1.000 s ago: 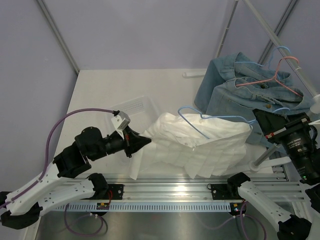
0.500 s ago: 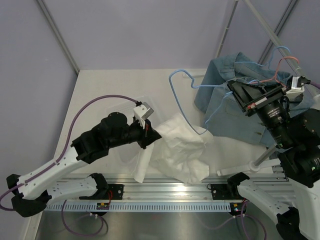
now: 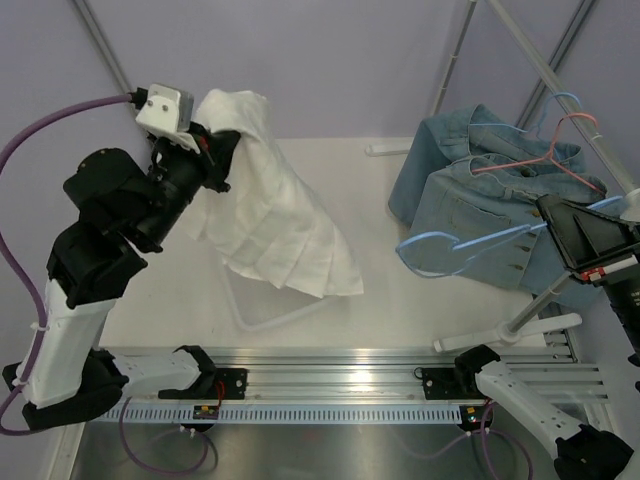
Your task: Remove the skirt from the hanger
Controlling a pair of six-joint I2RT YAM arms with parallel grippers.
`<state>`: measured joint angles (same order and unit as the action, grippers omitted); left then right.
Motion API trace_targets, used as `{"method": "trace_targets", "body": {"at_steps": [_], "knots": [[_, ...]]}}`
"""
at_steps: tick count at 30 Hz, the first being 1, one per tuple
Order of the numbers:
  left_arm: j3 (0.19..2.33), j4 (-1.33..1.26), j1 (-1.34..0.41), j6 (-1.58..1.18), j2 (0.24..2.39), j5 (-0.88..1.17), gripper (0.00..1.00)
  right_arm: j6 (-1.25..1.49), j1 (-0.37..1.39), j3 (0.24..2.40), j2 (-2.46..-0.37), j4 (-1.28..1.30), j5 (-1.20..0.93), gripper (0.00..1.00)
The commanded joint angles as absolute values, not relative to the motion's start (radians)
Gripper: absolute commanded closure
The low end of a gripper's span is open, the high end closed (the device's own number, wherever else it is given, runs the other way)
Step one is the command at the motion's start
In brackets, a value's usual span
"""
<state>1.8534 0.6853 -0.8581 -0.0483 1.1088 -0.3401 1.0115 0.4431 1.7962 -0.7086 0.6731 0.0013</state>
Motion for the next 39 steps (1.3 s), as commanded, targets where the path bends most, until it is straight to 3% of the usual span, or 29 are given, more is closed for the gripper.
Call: {"method": "trace_targets", "body": {"at_steps": [1,4,9,16,26,29,35,39], "knots": [[1.957,0.692,-0.748,0.064,1.213,-0.413,1.00,0.922,0.446,1.839,-0.724,0.800,0.051,1.00],[2.019,0.706,-0.615,0.055,1.261,-0.298,1.00,0.878,0.446,1.865,-0.712,0.850,0.083,1.00],[1.924,0.675,-0.497,0.009,1.279,-0.117,1.00,0.847,0.446,1.885,-0.709,0.882,0.097,1.00],[1.556,0.486,-0.443,-0.136,1.218,0.173,1.00,0.838,0.446,1.790,-0.689,0.845,0.087,1.00],[1.344,0.298,-0.442,-0.354,1.184,0.392,1.00,0.833,0.446,1.733,-0.678,0.834,0.060,1.00],[1.327,0.316,-0.442,-0.405,1.164,0.356,1.00,0.838,0.448,1.723,-0.672,0.833,0.055,1.00],[1.152,0.414,-0.417,-0.500,1.029,-0.048,1.00,0.844,0.446,1.709,-0.678,0.839,0.015,1.00],[1.036,0.494,-0.336,-0.515,1.008,-0.006,1.00,0.824,0.446,1.713,-0.709,0.859,-0.024,1.00]]}}
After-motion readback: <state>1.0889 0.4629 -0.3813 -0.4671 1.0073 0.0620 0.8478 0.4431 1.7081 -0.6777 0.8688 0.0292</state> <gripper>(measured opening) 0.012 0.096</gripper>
